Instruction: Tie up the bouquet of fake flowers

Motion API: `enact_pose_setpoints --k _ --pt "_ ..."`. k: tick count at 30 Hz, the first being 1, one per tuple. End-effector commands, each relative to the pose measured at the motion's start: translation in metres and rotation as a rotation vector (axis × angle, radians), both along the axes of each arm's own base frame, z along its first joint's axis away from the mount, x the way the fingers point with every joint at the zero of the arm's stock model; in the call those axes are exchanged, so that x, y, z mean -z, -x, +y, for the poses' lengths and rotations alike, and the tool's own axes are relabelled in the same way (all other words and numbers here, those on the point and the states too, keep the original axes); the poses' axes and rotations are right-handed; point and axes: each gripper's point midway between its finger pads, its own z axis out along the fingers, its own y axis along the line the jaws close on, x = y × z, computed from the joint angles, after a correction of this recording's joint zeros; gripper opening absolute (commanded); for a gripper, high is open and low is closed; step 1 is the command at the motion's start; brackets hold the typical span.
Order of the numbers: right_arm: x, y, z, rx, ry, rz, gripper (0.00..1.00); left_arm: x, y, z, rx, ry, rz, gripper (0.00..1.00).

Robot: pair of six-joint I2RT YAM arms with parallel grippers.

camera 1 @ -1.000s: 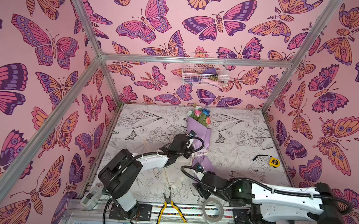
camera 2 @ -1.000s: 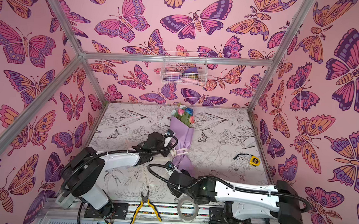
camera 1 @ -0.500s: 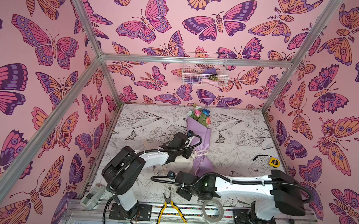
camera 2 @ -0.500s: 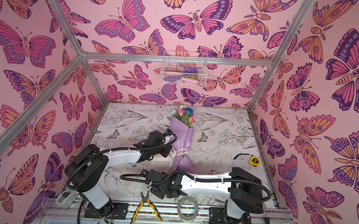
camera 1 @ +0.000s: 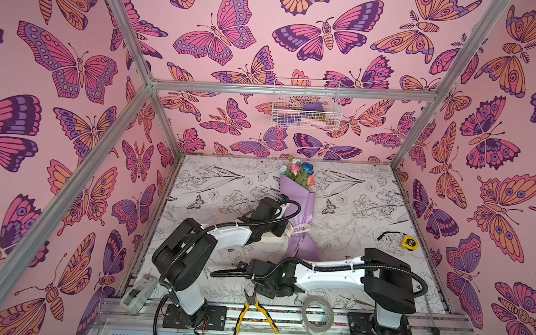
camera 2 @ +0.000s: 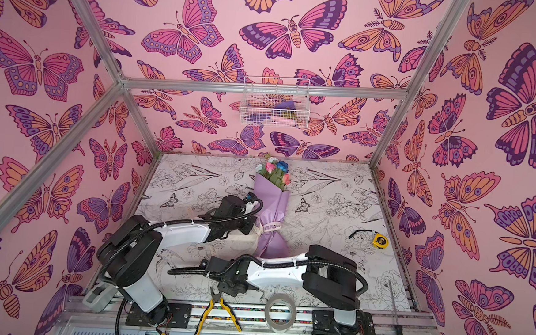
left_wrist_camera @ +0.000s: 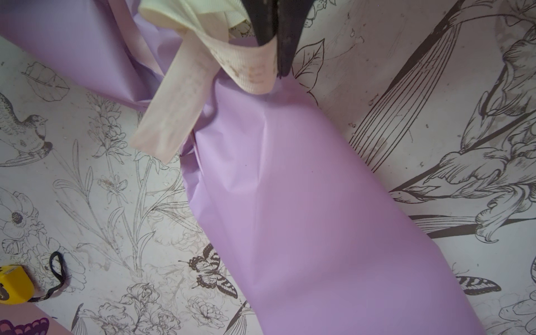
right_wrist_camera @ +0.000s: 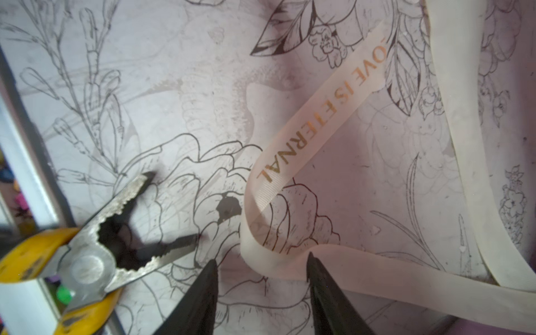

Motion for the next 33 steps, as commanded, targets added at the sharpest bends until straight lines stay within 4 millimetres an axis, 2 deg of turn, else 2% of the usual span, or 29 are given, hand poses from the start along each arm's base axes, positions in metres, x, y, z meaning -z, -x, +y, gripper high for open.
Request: enact_pose_setpoints --k 1,6,9,13,16,19,23,28,33 --pt "0.0 0.004 0.013 -0.052 -0.004 -0.006 0.52 0.004 -0.001 0.0 -0.003 0.01 0.025 0.0" --pt "0.01 0.006 0.02 -0.062 0.004 0.013 0.48 0.004 -0.001 -0.001 0.0 0.013 0.028 0.0" --pt "0.009 0.003 0.019 -0.048 0.005 0.002 0.34 0.005 0.0 0.0 0.0 0.014 0.03 0.0" --pt "-0.011 -0.005 0.013 -0.005 -0.012 -0.048 0.13 0.003 -0.001 0.001 -0.003 0.016 0.026 0.0" --pt "-0.036 -0.01 0.005 0.037 -0.077 -0.082 0.05 0.002 -0.001 0.003 -0.005 0.021 0.021 0.0" --pt "-0.065 -0.019 -0.011 0.116 -0.159 -0.136 0.0 0.0 -0.002 0.004 -0.006 0.026 0.012 0.0" --pt "-0.096 -0.034 -0.045 0.25 -0.257 -0.209 0.0 -0.002 -0.002 0.006 -0.009 0.039 -0.002 0.0" --pt "-0.11 -0.052 -0.089 0.413 -0.329 -0.257 0.0 -0.006 -0.001 0.005 0.001 0.061 -0.023 0.0" --pt "-0.132 -0.078 -0.129 0.615 -0.455 -0.278 0.0 -0.012 0.003 0.005 0.013 0.091 -0.061 0.0"
